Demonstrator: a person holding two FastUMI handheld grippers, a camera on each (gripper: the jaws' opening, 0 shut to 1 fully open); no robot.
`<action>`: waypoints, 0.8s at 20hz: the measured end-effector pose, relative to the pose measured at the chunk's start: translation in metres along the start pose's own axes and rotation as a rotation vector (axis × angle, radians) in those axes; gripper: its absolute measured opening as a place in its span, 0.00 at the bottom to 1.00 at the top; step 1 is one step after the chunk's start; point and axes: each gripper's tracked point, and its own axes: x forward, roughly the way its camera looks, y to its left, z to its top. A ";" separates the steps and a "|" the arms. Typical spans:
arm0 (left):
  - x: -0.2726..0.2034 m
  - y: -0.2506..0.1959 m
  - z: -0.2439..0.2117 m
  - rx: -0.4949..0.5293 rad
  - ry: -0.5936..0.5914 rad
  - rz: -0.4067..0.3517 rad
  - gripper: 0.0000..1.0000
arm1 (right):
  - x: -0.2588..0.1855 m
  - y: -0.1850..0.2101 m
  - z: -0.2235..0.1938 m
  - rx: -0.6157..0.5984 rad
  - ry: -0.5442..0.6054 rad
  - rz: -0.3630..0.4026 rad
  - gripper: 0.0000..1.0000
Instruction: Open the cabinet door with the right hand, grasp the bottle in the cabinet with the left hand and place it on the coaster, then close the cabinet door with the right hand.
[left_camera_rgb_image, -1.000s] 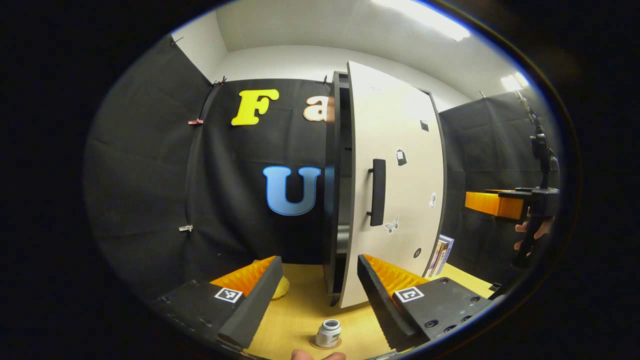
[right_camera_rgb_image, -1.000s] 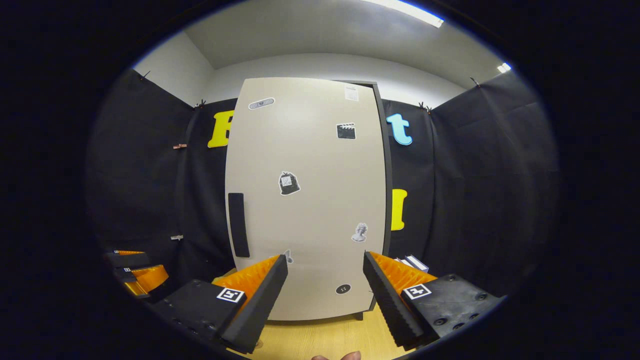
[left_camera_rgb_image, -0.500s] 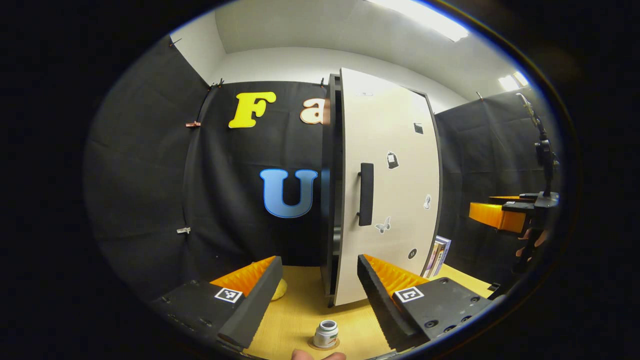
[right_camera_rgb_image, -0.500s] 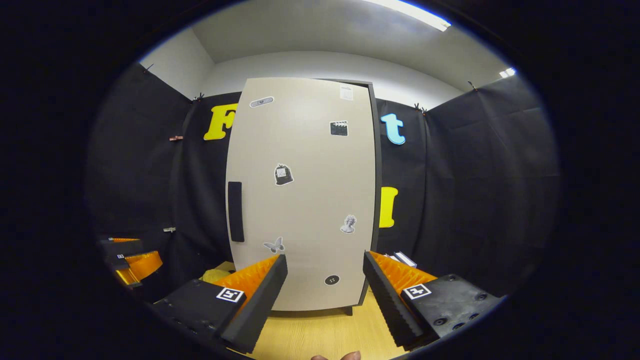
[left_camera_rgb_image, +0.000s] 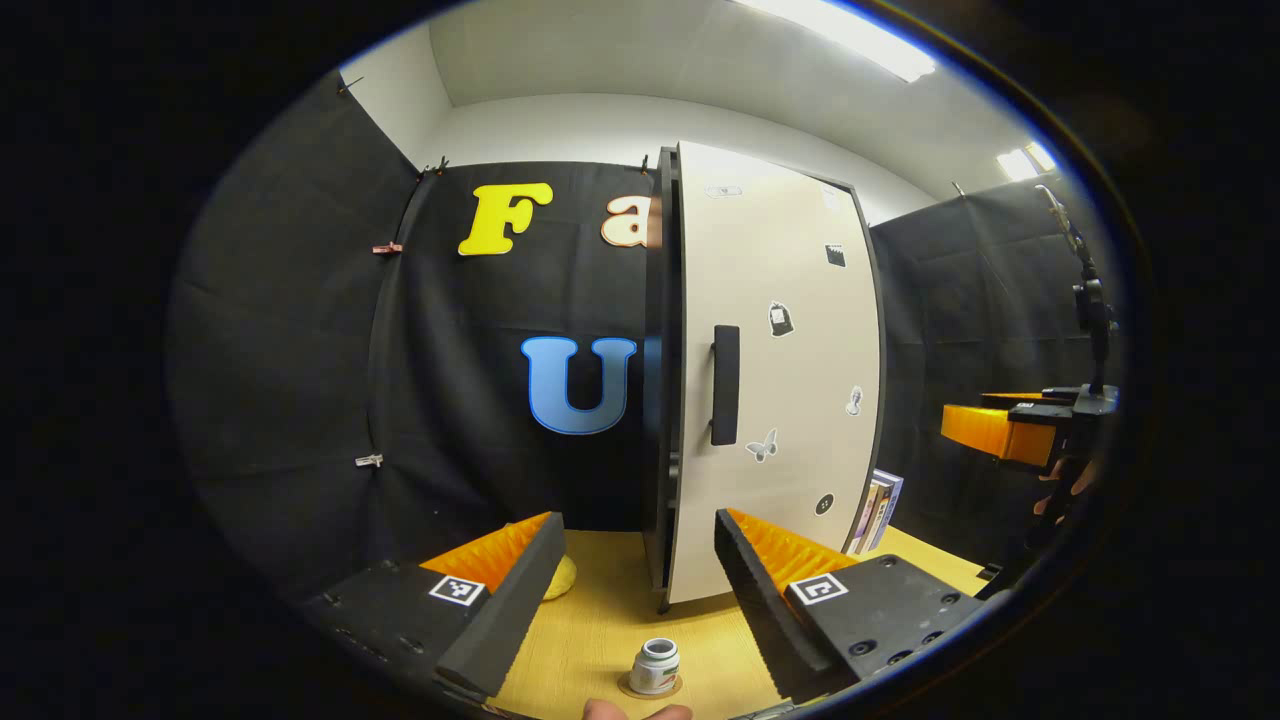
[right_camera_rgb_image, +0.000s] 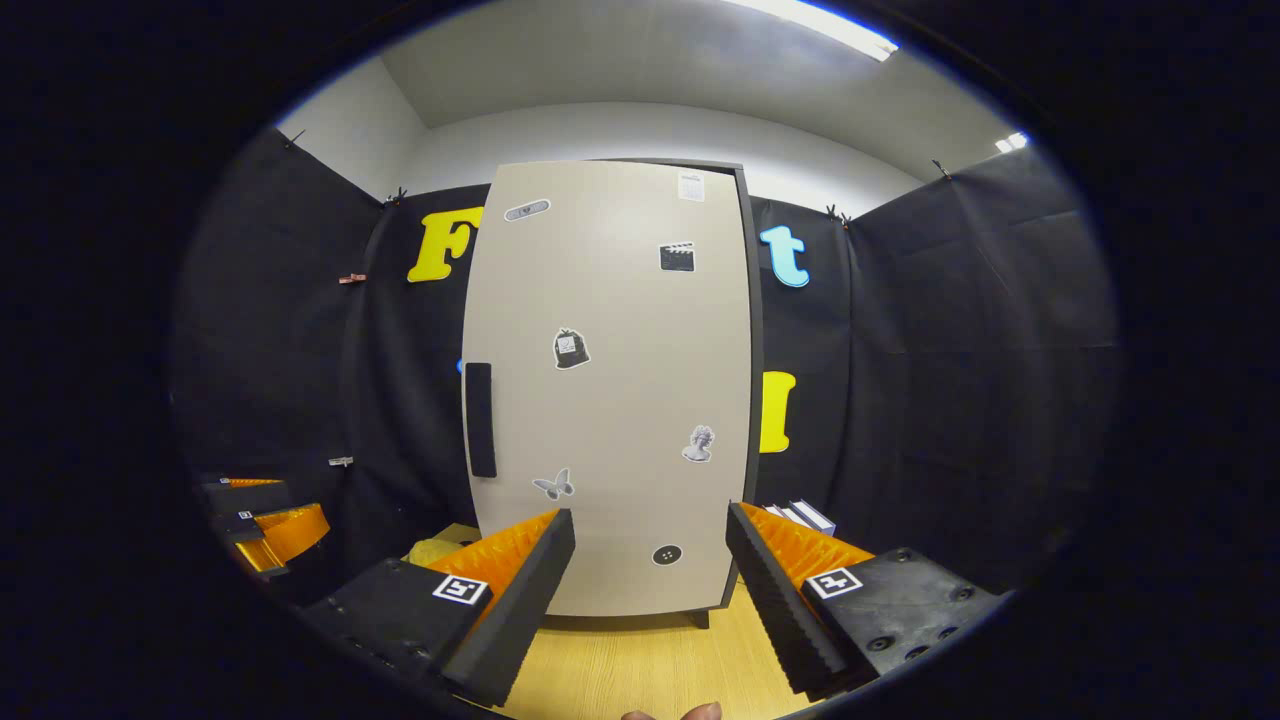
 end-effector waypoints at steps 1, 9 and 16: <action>0.000 0.000 0.000 -0.001 0.000 0.001 0.95 | 0.000 0.000 -0.001 0.000 0.003 -0.001 0.99; 0.001 -0.001 0.005 0.006 -0.013 0.006 0.95 | -0.002 -0.003 -0.007 -0.006 0.013 -0.008 0.99; 0.002 -0.005 0.009 0.010 -0.019 0.004 0.95 | -0.002 -0.008 -0.009 0.003 0.021 -0.005 0.99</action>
